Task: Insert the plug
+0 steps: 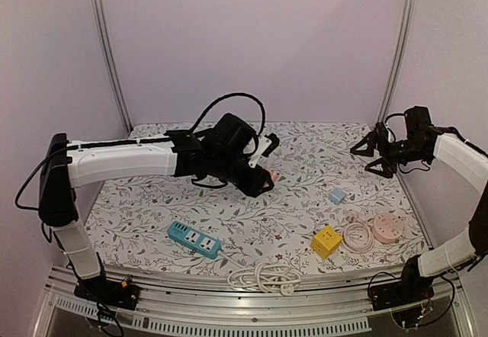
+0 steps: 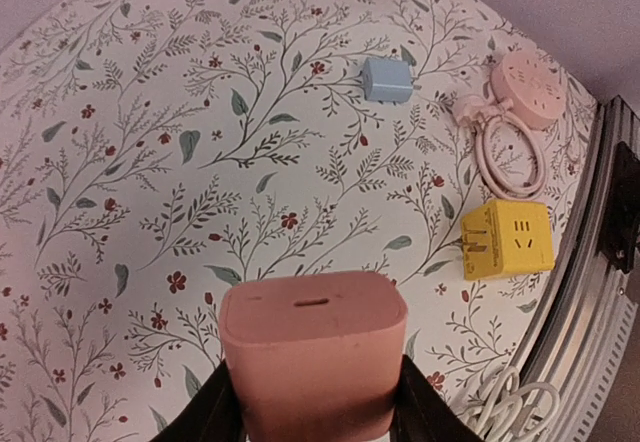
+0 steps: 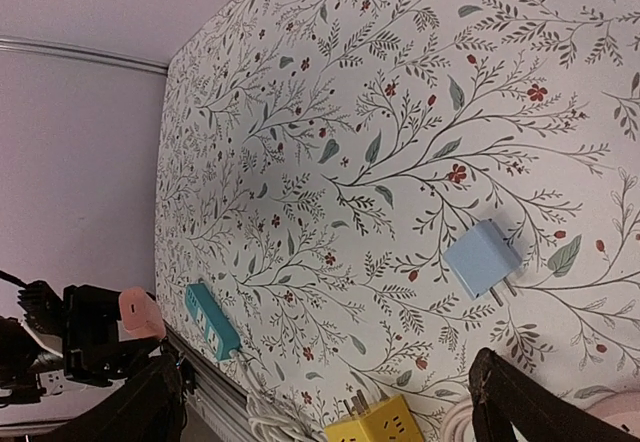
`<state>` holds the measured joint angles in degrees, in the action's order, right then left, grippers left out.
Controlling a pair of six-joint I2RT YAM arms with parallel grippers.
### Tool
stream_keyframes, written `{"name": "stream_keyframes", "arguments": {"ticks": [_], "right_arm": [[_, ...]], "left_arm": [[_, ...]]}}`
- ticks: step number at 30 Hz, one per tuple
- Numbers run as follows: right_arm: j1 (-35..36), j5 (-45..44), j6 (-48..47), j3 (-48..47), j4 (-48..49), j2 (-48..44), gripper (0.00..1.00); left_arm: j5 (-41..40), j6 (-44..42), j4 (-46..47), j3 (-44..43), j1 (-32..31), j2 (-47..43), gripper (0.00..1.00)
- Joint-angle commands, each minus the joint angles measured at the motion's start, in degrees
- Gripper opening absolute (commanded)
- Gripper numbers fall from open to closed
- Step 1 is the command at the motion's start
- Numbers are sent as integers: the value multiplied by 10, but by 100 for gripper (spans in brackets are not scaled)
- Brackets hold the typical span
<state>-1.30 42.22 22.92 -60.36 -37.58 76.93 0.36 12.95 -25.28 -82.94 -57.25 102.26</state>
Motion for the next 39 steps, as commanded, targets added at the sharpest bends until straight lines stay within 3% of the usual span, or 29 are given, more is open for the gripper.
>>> {"name": "stream_keyframes", "arguments": {"ticks": [1, 11, 29, 39], "right_arm": [[24, 17, -14, -11, -22, 2, 99], [92, 35, -6, -18, -23, 0, 99], [186, 107, 1, -23, -38, -1, 99], [220, 142, 0, -23, -34, 11, 89]], "left_arm": [[15, -61, -33, -53, -20, 30, 0], [38, -141, -57, -139, -57, 84, 0], [40, -162, -103, -228, -80, 144, 0], [58, -148, -101, -263, -87, 175, 0]]}}
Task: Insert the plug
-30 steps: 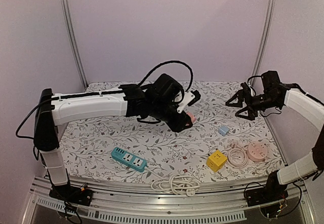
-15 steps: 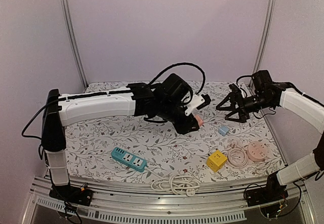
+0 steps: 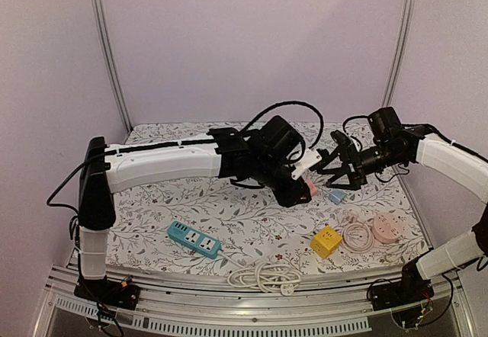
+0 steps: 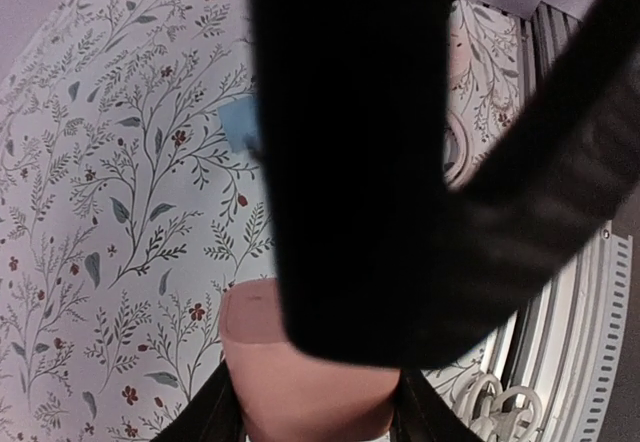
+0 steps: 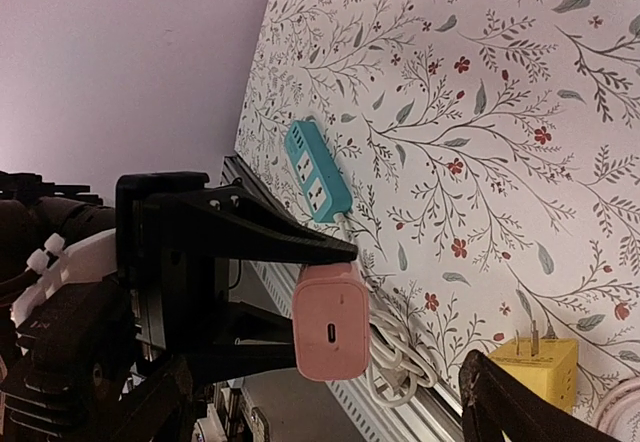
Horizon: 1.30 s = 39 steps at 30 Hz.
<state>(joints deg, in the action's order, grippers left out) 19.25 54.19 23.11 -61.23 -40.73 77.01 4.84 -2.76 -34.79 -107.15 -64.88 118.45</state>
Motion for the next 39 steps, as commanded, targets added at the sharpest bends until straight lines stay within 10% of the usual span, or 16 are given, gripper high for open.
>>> {"name": "stream_keyframes", "arguments": {"ticks": [1, 39], "right_arm": [[19, 25, -2, -14, -2, 12, 87], [40, 60, -31, 13, -25, 31, 57]], "left_arm": [[13, 10, -7, -23, -11, 14, 0], [2, 0, -18, -49, -35, 33, 0]]}}
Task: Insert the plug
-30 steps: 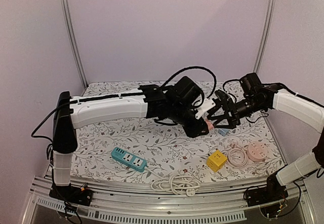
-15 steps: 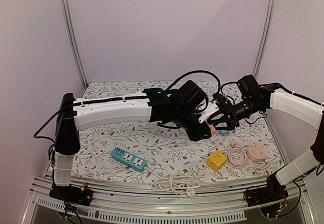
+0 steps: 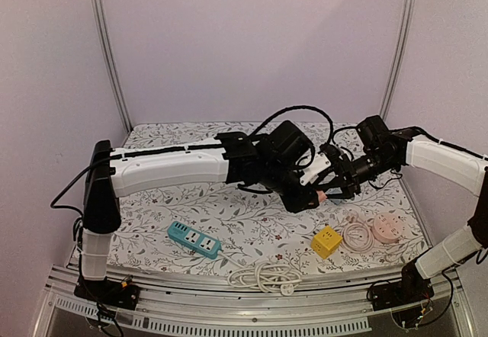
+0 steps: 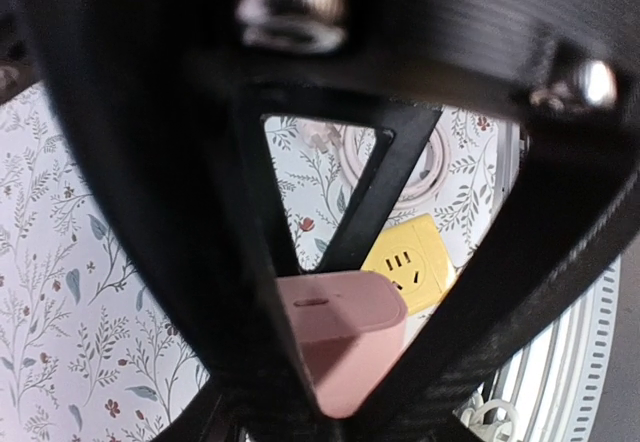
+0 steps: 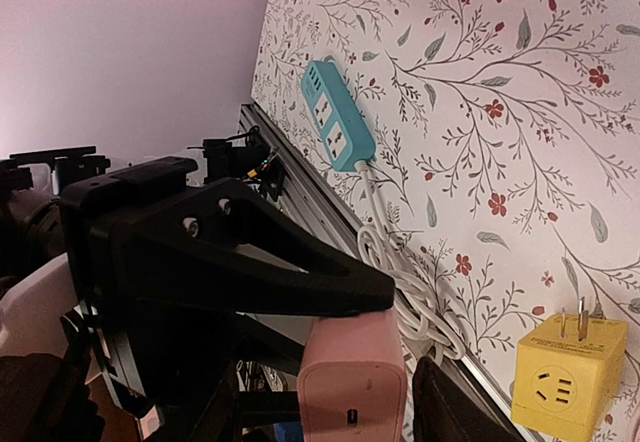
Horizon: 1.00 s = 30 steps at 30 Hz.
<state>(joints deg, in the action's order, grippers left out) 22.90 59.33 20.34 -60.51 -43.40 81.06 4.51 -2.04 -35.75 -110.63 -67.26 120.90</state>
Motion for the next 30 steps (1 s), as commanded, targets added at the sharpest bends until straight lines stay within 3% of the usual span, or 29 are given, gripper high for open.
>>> {"name": "stream_keyframes", "arguments": {"ticks": [1, 18, 30], "right_arm": [[4, 9, -4, 6, 1, -8, 56], [13, -1, -7, 1, -1, 12, 39], [18, -1, -8, 3, -1, 14, 33]], "left_arm": [[5, -6, -9, -15, -11, 9, 0], [2, -13, -25, -38, -12, 29, 0], [1, -24, -26, -40, -12, 30, 0]]}}
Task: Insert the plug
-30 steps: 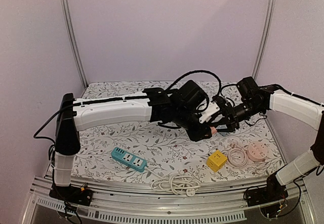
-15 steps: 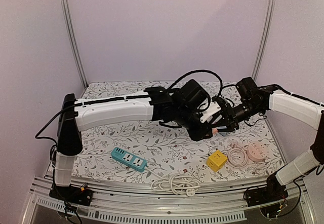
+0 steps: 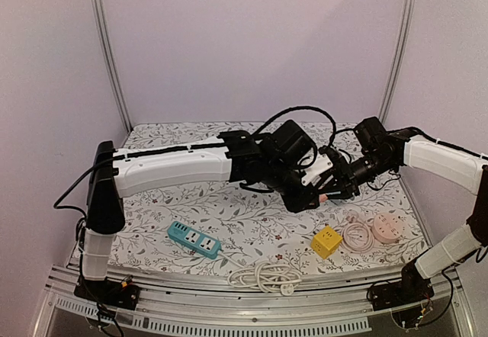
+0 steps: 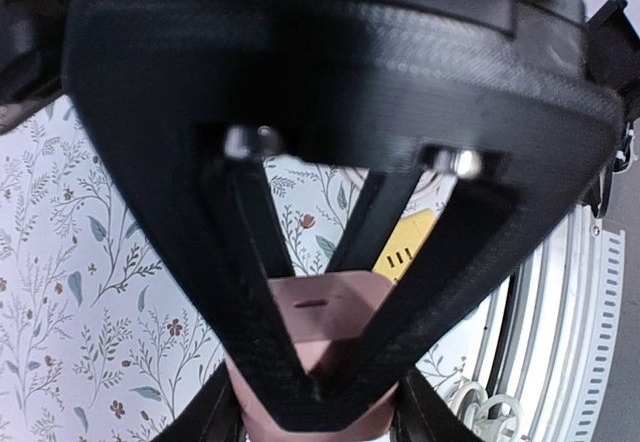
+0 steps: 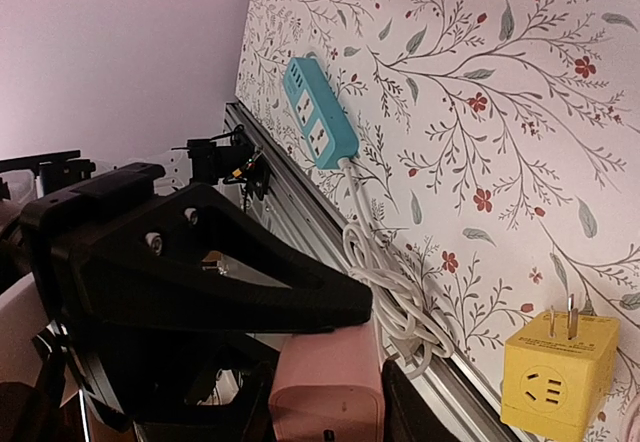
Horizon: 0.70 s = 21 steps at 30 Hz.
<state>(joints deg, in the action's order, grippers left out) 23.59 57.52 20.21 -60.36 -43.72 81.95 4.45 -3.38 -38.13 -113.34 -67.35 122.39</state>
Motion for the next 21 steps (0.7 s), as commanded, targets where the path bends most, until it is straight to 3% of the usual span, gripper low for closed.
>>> {"name": "stream_keyframes", "arguments": {"ticks": [1, 8, 12, 14, 16, 18, 21], "right_arm": [[12, 17, -7, 1, 2, 5, 32], [17, 19, -12, 0, 1, 6, 25], [18, 23, -12, 0, 1, 9, 11], [17, 23, -13, -2, 0, 9, 4], [17, 11, -13, -8, -4, 9, 0], [17, -31, -14, -17, -9, 9, 0], [17, -82, -6, -32, -6, 5, 0]], "left_arm": [[1, -12, -2, -13, -11, 16, 1], [-22, -34, -5, -14, -11, 16, 4], [-36, -46, -12, -17, -11, 17, 14], [-43, -48, -13, -15, -11, 15, 28], [-64, -46, -12, -11, -12, 11, 50], [-70, -51, -8, -1, -14, 3, 96], [-88, -54, 3, 26, -16, -17, 100]]}}
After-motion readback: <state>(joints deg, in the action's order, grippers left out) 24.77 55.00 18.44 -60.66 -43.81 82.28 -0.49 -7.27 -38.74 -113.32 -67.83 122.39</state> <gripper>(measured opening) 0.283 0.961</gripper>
